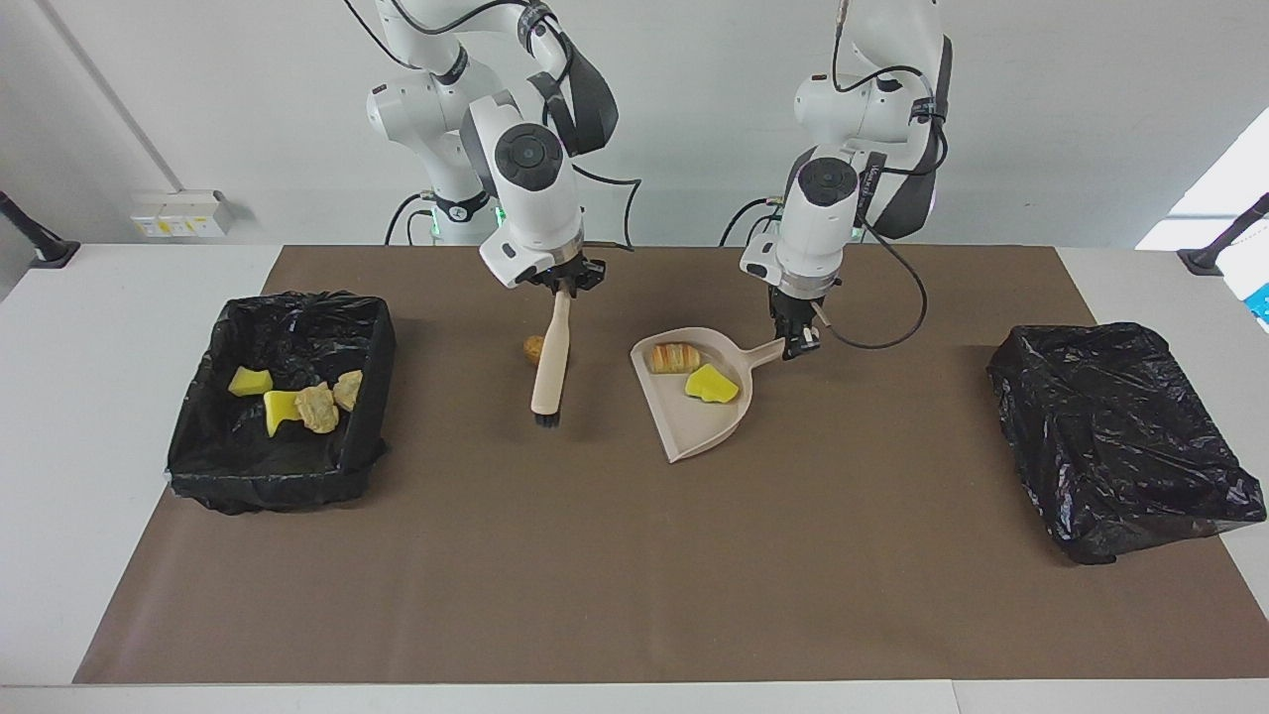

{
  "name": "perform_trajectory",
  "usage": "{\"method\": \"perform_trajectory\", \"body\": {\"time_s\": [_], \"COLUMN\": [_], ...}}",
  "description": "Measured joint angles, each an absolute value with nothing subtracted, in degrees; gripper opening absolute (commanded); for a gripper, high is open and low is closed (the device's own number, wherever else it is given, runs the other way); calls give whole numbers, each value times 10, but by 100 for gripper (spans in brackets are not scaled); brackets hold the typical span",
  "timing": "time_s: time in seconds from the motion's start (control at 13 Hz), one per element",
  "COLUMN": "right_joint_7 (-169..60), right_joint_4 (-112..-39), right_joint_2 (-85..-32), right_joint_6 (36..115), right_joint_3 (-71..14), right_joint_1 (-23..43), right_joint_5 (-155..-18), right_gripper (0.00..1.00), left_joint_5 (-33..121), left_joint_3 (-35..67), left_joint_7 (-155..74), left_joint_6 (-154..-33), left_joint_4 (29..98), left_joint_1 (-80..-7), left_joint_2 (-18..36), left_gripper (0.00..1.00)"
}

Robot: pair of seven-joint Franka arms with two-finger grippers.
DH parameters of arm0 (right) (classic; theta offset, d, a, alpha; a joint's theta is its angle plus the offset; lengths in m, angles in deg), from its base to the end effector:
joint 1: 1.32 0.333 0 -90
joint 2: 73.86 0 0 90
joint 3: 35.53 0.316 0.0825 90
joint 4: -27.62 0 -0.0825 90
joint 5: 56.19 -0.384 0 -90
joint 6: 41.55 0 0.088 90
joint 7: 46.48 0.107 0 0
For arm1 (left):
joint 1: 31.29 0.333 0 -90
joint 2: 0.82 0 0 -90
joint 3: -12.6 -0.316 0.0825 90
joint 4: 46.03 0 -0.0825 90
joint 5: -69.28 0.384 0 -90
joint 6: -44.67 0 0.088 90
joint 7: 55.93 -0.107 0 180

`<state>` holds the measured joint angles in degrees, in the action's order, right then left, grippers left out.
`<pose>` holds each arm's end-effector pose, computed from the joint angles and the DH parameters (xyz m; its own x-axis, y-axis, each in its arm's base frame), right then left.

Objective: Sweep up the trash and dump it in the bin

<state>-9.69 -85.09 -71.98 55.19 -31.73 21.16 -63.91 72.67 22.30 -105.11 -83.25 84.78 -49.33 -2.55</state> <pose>0.4675 0.2450 0.4334 0.9212 -0.2203 -0.3207 -0.2038 -0.9753 0.0846 0.4512 -0.2354 0.3644 0.1906 -0.9803 -0.0527 -0.9817 -0.1899 -0.0169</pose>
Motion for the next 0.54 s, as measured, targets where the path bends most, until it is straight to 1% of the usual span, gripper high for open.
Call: {"method": "perform_trajectory", "body": {"time_s": [0.15,0.38,0.54], "right_joint_7": [-38,-5,-6], "right_joint_4": [-905,-1021,-1092], "right_joint_2": [-749,-825,-873], "right_joint_6": [552,557,583], "right_joint_3": [-317,-317,-317], "right_joint_1": [211,212,216], "right_joint_5": [-638,-638,-639], "right_gripper": [0,0,0], "left_joint_5": [727,727,727], "left_joint_3": [223,223,223], "left_joint_7": [-1051,-1051,-1051], "left_joint_6": [-832,-832,-832], "left_joint_4": [848,848,848], "left_joint_1": [-493,-493,-493], "left_joint_2": [-25,-25,-25], "left_gripper": [0,0,0]}}
